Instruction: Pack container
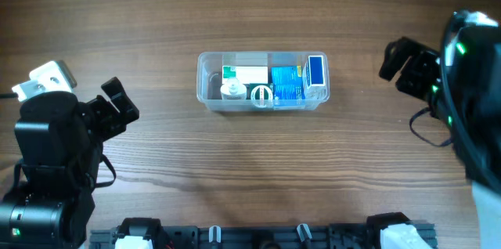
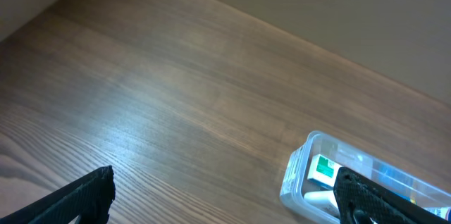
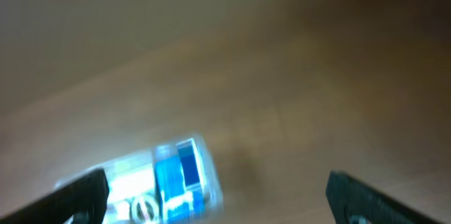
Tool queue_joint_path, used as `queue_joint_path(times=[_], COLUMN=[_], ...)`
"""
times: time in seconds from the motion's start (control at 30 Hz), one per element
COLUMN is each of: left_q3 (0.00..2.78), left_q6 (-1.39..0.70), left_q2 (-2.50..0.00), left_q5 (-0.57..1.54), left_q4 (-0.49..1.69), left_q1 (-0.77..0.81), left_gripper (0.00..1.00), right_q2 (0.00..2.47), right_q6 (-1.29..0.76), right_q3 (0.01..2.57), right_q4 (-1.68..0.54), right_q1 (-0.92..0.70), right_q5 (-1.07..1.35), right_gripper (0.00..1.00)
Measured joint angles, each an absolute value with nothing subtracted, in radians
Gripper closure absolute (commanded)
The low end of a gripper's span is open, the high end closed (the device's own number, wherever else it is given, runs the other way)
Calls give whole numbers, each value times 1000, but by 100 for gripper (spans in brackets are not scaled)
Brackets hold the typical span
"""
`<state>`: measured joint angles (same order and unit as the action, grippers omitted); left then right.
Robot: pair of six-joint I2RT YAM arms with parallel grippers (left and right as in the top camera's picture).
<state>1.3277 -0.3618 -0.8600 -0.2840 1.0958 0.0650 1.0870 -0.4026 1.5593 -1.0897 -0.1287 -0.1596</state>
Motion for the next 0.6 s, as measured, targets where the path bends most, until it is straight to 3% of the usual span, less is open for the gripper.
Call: queue_joint_path(times=[0.2,0.4,0.6], left_q3=[1328,1328,1328], left_q6=[-362,-362,-362], left_q2=[-860,-860,-860], left_q5=[-284,-284,-285], left_q4=[1097,1097,1096], left_q1=[64,64,64], left_gripper=[0,0,0], right_q2=[794,515,260], right_q6=[-99,25,51], right_q3=[1165,746,487], right_q4=[-744,-719,-673], right_q1=[-125,-66,-31], right_q5=[-61,-26,-19], right_gripper=[0,0,0])
